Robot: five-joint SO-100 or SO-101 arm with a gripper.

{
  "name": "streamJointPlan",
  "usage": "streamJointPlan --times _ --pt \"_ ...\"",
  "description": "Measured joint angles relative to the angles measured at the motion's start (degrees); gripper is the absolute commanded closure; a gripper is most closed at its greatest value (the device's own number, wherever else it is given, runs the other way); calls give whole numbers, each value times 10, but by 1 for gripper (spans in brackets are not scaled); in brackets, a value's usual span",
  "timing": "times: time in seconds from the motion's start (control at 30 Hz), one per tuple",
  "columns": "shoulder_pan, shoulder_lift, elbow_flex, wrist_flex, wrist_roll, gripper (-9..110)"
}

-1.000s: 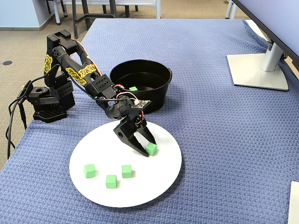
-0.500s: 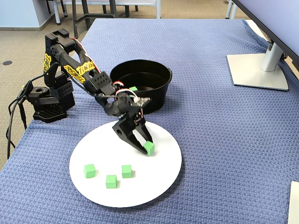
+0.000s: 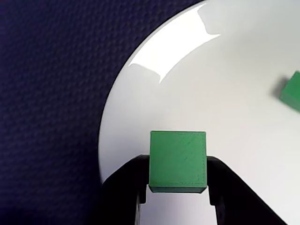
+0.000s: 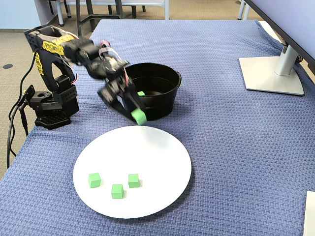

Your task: Pick up the green cubes from the white plate and place them in the black recipient

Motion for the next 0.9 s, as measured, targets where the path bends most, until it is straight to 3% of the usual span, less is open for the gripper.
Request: streamJointPlan --times 0.2,0.37,0.67,0.77,0.9 --pt "-91 103 -69 176 212 102" --pt "-226 164 -90 247 370 102" --pt "-476 214 58 167 555 101" --pt "-499 200 94 127 570 76" --pt "-504 199 118 102 562 75"
